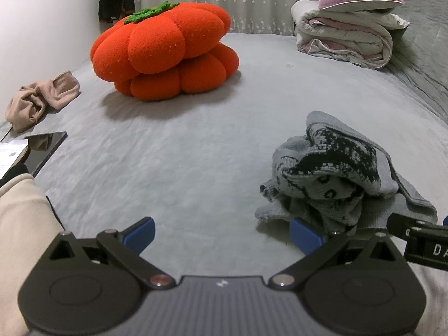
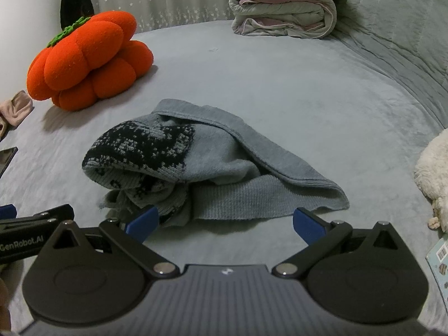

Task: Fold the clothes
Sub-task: 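Move both grippers toward the crumpled grey cat-print sweater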

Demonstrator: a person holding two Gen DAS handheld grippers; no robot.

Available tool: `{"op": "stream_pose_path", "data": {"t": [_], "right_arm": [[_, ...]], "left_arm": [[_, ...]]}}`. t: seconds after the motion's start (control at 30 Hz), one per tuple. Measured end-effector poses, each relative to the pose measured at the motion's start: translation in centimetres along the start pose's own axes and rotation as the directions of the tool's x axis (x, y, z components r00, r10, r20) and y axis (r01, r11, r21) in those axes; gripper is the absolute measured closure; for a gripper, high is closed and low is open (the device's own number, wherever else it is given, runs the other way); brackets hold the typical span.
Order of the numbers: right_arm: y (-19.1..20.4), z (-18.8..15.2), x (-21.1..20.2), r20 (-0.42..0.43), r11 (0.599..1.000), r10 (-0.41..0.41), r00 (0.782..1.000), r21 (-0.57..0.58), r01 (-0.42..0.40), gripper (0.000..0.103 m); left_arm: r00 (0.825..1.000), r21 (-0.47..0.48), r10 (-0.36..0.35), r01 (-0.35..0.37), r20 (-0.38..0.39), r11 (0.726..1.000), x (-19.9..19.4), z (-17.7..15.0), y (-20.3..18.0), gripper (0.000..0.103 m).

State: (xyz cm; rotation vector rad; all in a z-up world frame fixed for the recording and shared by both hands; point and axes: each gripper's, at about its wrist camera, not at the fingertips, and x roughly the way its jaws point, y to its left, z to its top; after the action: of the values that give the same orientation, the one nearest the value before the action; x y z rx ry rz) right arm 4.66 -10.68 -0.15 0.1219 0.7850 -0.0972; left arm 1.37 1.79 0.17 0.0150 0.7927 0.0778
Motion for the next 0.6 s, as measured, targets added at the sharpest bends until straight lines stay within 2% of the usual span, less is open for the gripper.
{"op": "stream_pose_path", "data": {"t": [0.6], "right_arm": [[-0.01,0.02,0.03,-0.008,1.0,0.004,1.0,-0.004,-0.004,0.0]], "left_arm": [[1.0,-0.007,0.006,-0.006,-0.016,1.0,0.25,0.09,0.12,0.001]]}}
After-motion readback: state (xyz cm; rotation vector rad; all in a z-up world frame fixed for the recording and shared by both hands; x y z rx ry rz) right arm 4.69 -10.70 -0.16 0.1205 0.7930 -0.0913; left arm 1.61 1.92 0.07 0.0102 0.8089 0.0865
